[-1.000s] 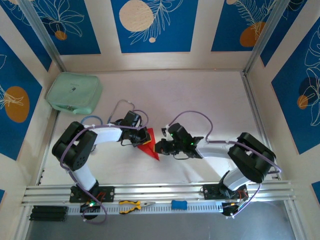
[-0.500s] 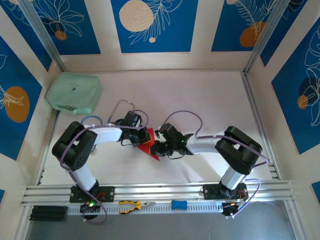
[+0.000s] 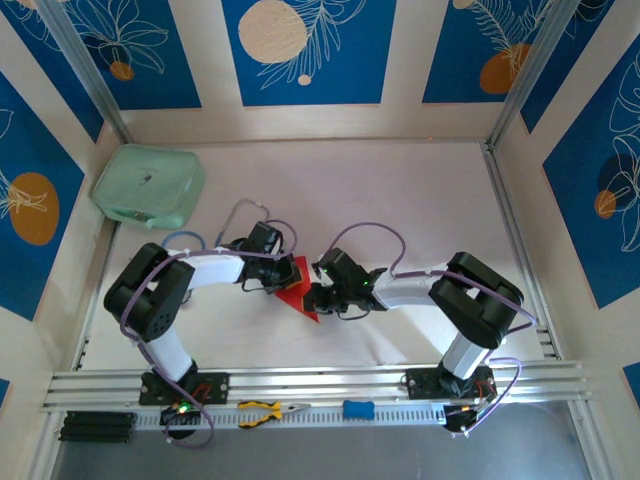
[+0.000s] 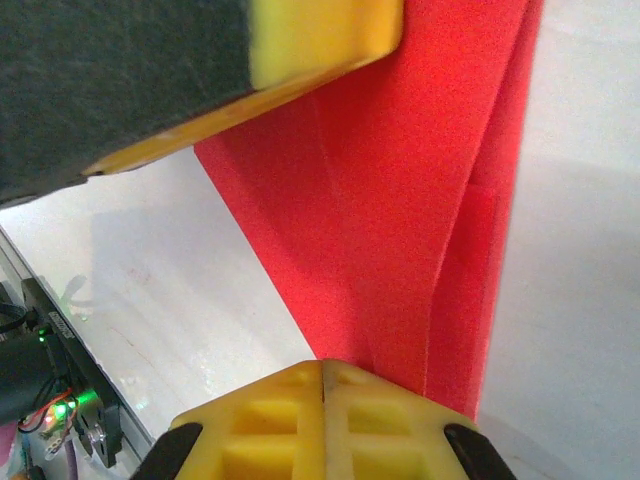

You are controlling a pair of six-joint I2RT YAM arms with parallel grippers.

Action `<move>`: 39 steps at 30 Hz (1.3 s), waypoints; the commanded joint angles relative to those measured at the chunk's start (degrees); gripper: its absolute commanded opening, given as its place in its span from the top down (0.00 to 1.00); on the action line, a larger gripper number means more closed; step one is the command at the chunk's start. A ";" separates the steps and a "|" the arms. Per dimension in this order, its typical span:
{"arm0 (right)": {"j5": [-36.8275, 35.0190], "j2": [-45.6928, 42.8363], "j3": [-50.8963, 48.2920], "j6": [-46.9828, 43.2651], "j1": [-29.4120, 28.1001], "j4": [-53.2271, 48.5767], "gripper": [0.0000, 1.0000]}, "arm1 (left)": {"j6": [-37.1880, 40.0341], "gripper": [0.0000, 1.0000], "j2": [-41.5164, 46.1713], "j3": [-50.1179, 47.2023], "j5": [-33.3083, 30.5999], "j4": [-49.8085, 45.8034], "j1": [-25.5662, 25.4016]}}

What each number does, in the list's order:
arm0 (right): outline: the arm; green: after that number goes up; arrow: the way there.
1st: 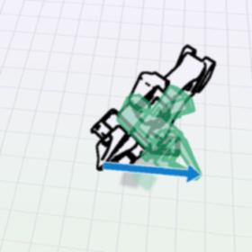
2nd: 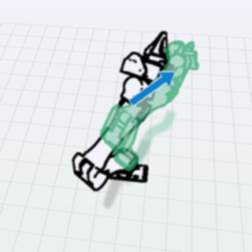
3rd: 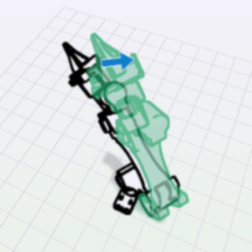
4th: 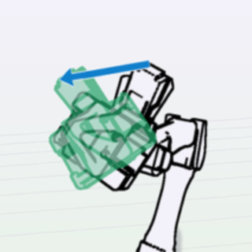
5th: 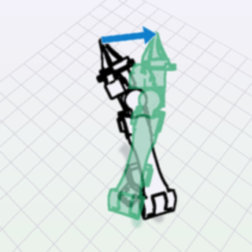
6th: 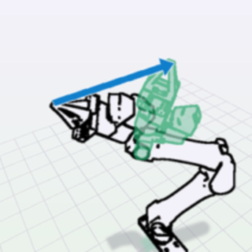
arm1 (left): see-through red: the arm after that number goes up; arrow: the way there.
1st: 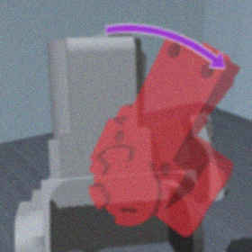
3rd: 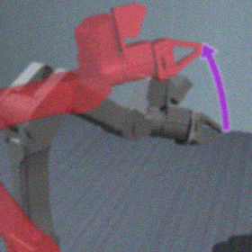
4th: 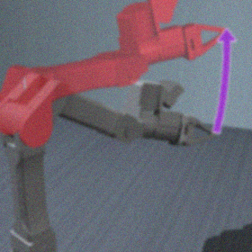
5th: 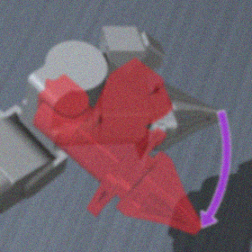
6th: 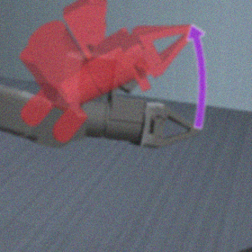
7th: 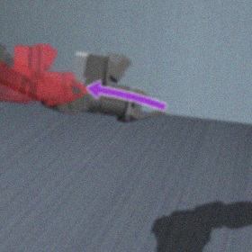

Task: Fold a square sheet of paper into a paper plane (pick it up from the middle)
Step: Fourth fold the wing at the center of the table.

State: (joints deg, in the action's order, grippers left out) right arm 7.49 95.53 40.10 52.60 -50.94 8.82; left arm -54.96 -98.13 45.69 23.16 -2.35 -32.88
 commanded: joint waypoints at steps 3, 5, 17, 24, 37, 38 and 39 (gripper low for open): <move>-0.36 0.79 -1.93 0.85 0.61 1.33 0.96 | 1.46 0.99 -2.07 0.11 -1.33 -2.48 -0.21; -0.32 0.86 -2.55 1.14 0.59 1.92 0.96 | 1.57 0.99 -2.09 0.10 -1.36 -2.56 -0.24; -0.34 0.88 -7.91 3.91 0.07 6.32 0.96 | 1.45 0.99 -2.34 0.10 -1.63 -2.57 -0.17; -1.05 -1.76 -10.96 4.11 -0.02 7.13 0.96 | 1.59 0.99 -2.66 0.03 -1.93 -2.75 -0.19; -2.17 -7.02 -13.79 1.43 -0.74 0.52 0.96 | 1.48 1.00 -3.21 -0.08 -2.42 -2.90 -0.07; -2.43 -7.25 -13.73 1.03 -0.86 -0.67 0.96 | 1.45 1.00 -3.22 -0.09 -2.53 -3.01 -0.02; -2.85 -7.49 -13.73 0.89 -1.03 -1.45 0.96 | 1.44 1.00 -3.14 -0.08 -2.58 -3.09 0.01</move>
State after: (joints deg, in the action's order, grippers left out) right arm 4.99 88.62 27.94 55.16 -50.92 16.27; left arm -54.96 -98.65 45.87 24.03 -2.28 -32.93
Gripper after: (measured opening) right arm 0.063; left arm 0.064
